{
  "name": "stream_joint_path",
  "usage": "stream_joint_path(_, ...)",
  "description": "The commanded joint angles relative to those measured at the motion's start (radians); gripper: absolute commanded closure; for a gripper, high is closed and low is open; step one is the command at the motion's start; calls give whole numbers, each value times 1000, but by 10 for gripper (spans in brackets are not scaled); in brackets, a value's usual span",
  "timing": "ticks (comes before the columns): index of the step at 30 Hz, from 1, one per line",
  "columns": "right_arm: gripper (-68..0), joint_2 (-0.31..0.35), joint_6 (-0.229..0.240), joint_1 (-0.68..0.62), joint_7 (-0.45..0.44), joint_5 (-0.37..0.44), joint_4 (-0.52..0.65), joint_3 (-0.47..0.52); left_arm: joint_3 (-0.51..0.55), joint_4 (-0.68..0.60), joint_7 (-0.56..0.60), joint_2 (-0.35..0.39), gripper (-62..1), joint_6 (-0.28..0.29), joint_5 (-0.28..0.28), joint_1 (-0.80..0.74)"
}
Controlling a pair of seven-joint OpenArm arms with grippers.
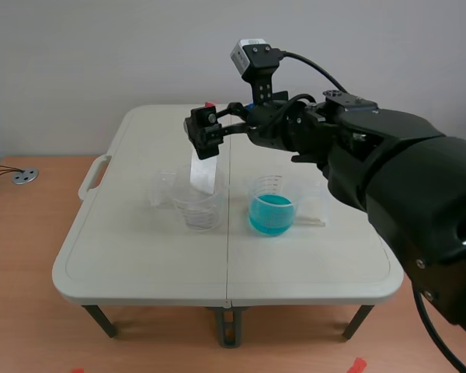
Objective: Hold the metal plate by the orange handle, dip it into the blue solution, take it out and point at it, then put the plate back in the beaker on the left.
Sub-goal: 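Lift the metal plate out of the left beaker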
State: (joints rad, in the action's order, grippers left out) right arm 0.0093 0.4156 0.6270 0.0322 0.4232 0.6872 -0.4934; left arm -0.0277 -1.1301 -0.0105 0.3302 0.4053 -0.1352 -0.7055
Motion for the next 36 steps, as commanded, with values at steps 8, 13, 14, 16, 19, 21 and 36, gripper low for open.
stream_joint_path(8,-663,-82,5,152,-23,-10,-149,-28,0,-15,9,3,-31,9,-6,-6)
stream_joint_path(13,-663,-109,5,183,-32,-27,-201,-28,0,-15,9,3,-31,9,-6,-6)
stream_joint_path(14,-663,-113,5,185,-35,-31,-209,-28,0,-15,9,3,-31,9,-6,-6)
stream_joint_path(16,-663,-117,5,190,-39,-34,-222,-28,0,-15,9,3,-31,9,-6,-6)
stream_joint_path(19,-663,-118,5,190,-38,-35,-227,-28,0,-15,9,3,-31,9,-6,-6)
stream_joint_path(21,-645,-117,5,190,-38,-38,-227,-28,0,-15,9,3,-31,9,-6,-6)
stream_joint_path(36,-418,-117,0,190,-47,-53,-227,-28,0,-15,9,3,-31,9,-6,-6)
